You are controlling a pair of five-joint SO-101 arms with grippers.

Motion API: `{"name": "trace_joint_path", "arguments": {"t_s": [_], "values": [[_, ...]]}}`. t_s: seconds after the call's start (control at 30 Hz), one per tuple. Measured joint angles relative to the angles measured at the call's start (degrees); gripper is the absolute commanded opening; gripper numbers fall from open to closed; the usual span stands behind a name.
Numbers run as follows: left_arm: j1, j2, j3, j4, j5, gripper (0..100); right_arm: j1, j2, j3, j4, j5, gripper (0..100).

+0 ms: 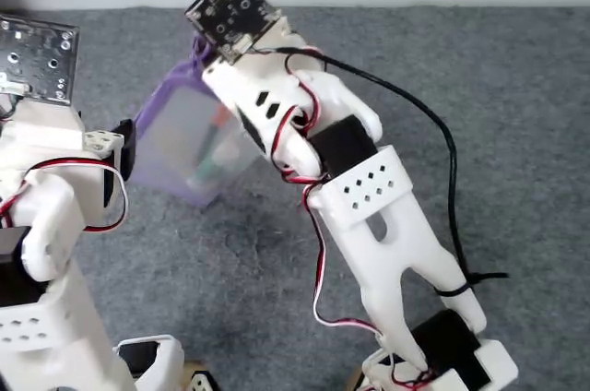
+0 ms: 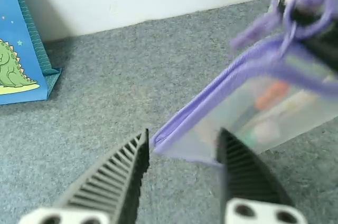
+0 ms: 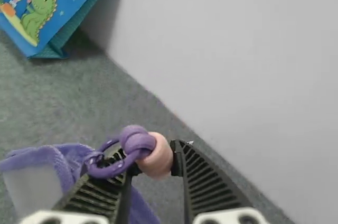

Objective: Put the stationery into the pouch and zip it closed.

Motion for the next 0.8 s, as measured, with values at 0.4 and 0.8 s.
{"name": "trace_joint_path", "arguments": {"t_s": [0.4,0.8], "values": [[0.0,-0.1,3.4,1.6,-4.0,34,-4.4,-5.5,-0.2,12.7,-4.4,0.8],[0.8,-0.2,9.1,1.3,-14.0,34,-9.4,-7.7,-0.2,17.8,-4.5,0.8]]}}
